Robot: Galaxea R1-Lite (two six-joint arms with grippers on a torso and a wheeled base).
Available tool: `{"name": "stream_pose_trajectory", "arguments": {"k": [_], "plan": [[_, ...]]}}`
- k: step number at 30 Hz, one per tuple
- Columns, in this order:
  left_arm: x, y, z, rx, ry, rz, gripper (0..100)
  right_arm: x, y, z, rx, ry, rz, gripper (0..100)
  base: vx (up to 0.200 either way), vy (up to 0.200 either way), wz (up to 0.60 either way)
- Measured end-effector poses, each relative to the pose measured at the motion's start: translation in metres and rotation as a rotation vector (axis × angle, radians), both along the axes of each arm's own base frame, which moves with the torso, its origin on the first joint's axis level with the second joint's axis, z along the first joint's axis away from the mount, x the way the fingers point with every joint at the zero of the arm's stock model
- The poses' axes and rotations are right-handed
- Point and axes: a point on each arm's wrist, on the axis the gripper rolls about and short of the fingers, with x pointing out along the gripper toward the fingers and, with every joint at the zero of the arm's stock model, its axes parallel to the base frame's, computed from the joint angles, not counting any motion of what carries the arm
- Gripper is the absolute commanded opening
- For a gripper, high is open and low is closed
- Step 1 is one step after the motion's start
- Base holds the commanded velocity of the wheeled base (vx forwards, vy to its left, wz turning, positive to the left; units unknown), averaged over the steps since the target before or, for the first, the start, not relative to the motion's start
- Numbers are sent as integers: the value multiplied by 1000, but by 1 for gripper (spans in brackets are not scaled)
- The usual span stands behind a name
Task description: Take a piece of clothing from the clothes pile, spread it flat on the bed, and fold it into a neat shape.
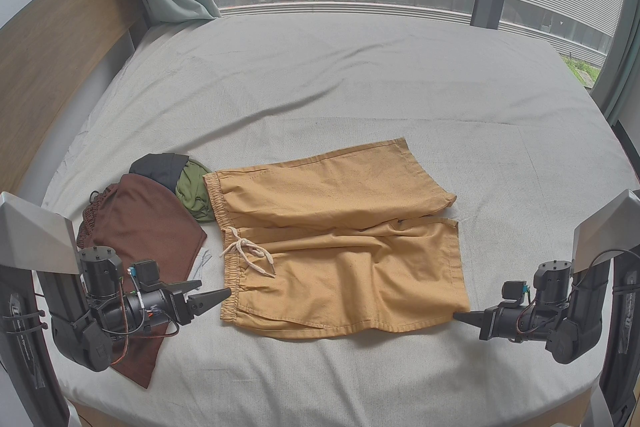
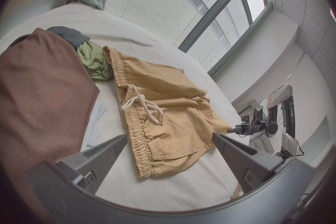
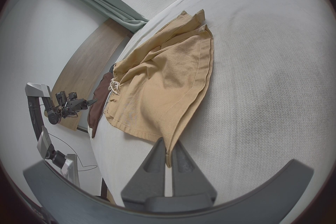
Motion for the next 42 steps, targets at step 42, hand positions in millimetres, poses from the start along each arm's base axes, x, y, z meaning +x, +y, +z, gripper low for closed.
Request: {"name": "stream_pose_trajectory", "arguments": {"k": [42], "plan": [[16, -14, -63, 0, 174, -15, 100, 2, 2, -1, -2, -6, 6, 0, 0, 0, 0]]}}
